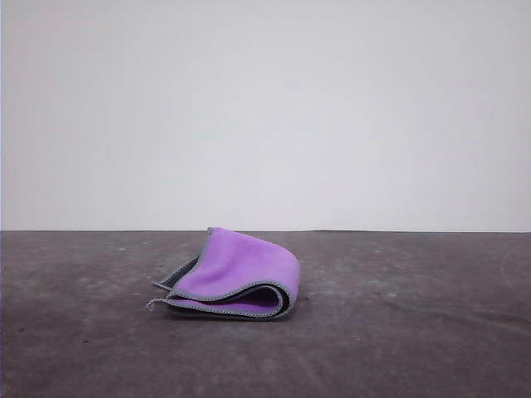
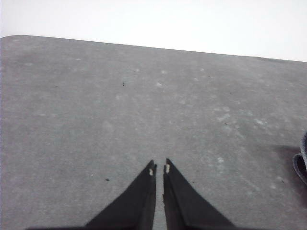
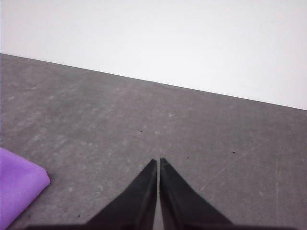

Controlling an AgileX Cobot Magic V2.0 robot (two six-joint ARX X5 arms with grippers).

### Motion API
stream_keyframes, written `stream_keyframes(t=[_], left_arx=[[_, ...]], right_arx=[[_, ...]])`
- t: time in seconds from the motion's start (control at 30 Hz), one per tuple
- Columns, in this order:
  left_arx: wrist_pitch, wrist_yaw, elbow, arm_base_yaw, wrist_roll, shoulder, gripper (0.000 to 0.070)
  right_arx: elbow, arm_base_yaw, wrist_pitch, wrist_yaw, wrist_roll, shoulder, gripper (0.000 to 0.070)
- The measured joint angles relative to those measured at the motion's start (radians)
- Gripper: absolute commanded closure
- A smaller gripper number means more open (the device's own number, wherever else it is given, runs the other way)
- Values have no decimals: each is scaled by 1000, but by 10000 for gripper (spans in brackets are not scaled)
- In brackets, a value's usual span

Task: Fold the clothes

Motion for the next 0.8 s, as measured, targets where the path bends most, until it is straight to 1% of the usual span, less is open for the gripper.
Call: stream_keyframes(t=[0.23, 0.3, 0.4, 0.5, 0.6, 0.7, 0.8], left_arx=[[0, 0, 0, 0, 0, 0, 685], [0, 0, 0, 0, 0, 0, 685], [0, 0, 0, 0, 0, 0, 685], [0, 0, 0, 0, 0, 0, 685], [0, 0, 0, 0, 0, 0, 685], [0, 0, 0, 0, 0, 0, 685], [0, 0, 0, 0, 0, 0, 685]], right_arx=[[0, -1, 0, 0, -3, -1, 699], [-9, -19, 0, -4, -20, -18, 699], [-71, -99, 6, -62, -60, -76, 699], [-167, -207, 17, -151, -75, -133, 699], [-271, -287, 60, -235, -87, -184, 699], [-365, -329, 117, -262, -93, -244, 699], [-439, -337, 127, -262, -95, -314, 699]])
